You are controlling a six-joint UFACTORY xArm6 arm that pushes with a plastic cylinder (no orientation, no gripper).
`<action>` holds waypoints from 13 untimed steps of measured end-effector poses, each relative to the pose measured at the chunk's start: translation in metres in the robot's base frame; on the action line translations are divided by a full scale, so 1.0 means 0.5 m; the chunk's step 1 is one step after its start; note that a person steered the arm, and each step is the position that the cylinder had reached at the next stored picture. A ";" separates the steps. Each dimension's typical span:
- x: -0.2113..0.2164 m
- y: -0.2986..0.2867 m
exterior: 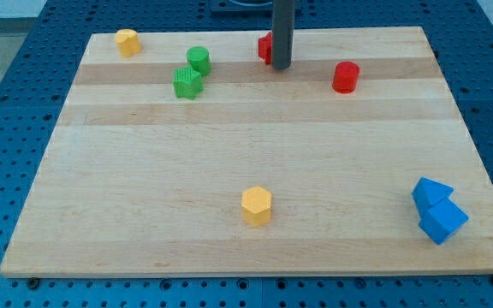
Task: Slide the blue triangle to the top right of the board
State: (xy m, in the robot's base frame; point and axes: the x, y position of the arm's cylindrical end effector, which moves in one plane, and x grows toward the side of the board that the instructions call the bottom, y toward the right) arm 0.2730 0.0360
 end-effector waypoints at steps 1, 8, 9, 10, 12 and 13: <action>-0.025 -0.009; 0.336 0.067; 0.336 0.199; 0.378 0.332; 0.496 0.499; 0.560 0.505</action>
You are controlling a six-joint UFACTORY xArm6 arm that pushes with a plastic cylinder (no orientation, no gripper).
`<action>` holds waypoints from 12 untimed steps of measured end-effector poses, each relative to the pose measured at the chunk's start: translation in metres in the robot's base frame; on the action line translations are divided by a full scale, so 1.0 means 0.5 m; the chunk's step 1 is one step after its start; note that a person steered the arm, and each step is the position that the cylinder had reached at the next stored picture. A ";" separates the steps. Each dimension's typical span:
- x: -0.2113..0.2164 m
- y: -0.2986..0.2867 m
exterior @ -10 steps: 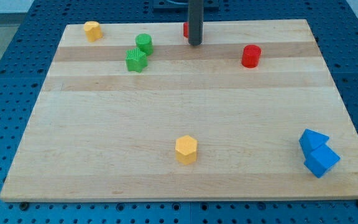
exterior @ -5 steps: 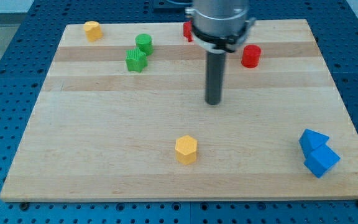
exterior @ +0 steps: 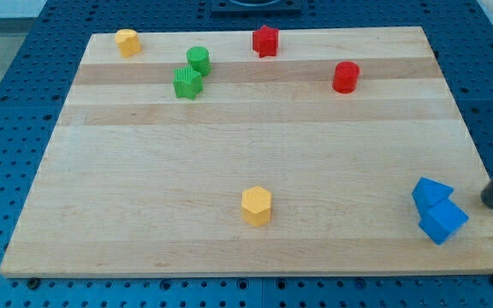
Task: Slide the blue triangle to the top right of the board
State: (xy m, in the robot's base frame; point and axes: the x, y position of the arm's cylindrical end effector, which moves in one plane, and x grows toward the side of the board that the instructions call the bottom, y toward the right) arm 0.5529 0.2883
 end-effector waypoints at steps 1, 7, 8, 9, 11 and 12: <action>0.011 -0.005; -0.002 -0.168; -0.043 -0.174; -0.080 -0.201; -0.102 -0.283; -0.151 -0.293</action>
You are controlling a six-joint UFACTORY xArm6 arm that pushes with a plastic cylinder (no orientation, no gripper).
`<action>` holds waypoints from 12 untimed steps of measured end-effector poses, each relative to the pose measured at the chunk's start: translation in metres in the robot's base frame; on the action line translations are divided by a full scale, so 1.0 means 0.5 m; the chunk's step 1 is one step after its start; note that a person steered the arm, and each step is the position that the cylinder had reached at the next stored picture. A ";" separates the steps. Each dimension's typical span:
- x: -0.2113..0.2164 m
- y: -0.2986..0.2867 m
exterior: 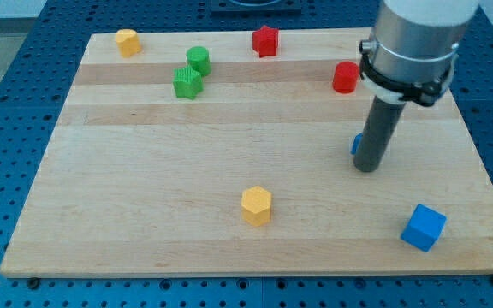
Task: Slide the blue triangle to the top right of the board
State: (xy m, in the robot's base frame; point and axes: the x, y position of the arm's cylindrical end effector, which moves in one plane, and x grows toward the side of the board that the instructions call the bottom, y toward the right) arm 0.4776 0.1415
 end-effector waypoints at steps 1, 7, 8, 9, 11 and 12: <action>-0.052 0.000; -0.203 0.099; -0.247 0.099; -0.280 0.106; -0.317 0.135; -0.339 0.144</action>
State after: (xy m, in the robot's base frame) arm 0.3083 0.2134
